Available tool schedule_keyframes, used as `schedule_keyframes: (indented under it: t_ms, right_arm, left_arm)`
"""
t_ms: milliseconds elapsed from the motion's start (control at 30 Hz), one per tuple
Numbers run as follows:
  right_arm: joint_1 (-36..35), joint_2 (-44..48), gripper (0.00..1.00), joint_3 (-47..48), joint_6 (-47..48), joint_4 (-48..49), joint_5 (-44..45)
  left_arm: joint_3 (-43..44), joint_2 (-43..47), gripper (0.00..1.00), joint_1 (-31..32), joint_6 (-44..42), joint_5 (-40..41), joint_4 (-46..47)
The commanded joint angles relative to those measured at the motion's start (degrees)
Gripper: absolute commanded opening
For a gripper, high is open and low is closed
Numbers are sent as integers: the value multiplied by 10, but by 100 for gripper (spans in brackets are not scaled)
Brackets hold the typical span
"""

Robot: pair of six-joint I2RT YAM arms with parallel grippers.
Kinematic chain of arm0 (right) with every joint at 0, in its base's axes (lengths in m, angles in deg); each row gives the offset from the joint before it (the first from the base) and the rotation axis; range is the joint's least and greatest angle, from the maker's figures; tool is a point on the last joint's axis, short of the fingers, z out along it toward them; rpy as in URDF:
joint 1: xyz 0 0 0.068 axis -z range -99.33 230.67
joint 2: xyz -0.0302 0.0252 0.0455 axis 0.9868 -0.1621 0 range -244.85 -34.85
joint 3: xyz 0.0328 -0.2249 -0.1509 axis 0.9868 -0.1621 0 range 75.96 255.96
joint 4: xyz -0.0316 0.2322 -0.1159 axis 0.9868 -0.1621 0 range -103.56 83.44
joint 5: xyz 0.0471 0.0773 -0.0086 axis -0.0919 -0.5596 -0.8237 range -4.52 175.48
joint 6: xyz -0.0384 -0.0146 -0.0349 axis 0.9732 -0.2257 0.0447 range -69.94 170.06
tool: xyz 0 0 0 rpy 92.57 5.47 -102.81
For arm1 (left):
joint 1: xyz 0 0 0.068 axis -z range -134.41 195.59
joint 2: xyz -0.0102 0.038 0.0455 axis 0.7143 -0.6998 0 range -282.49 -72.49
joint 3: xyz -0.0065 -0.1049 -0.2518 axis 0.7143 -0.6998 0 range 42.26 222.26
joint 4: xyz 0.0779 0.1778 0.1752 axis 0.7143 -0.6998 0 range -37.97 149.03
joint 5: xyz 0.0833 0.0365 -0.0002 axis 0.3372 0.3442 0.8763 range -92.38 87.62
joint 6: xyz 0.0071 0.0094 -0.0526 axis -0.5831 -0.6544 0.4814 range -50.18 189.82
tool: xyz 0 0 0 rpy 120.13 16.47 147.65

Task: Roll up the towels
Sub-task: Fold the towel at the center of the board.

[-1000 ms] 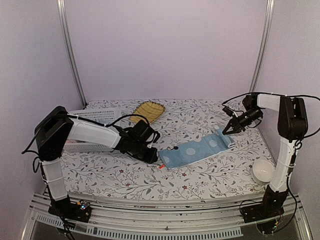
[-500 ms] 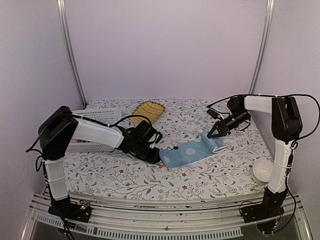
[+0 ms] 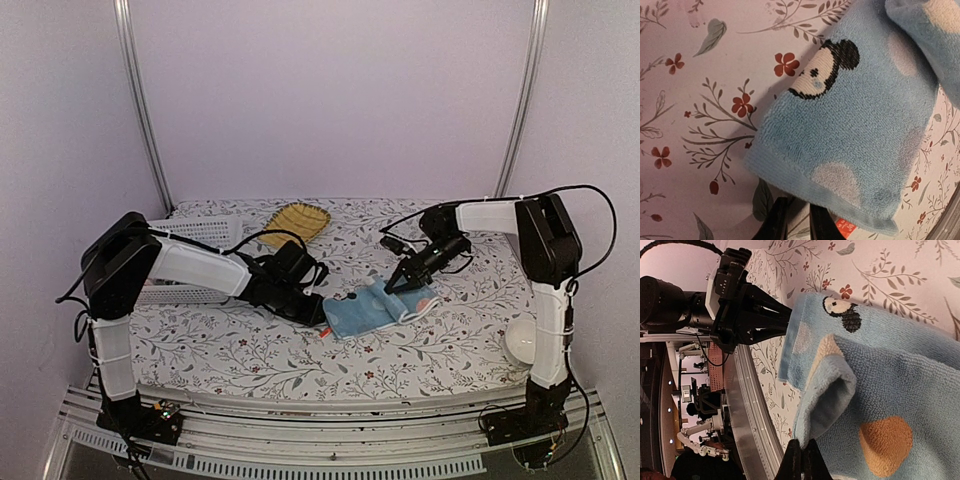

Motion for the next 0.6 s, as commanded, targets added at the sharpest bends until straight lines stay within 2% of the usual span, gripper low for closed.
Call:
schedule_keyframes:
  t_ms: [0,233,567]
  right_arm:
    - [-34,-15,3,23,-19,4,-34]
    - [-74,-35,2,51,-60,33,-42]
    - [-113,-79,2,104,-133,81,-3]
  left_arm:
    - [-4,-18,19,11,11,-5,-13]
    - [-15,-14,18,13,18,-2,-7]
    - [-27,-7,18,14,25,2,6]
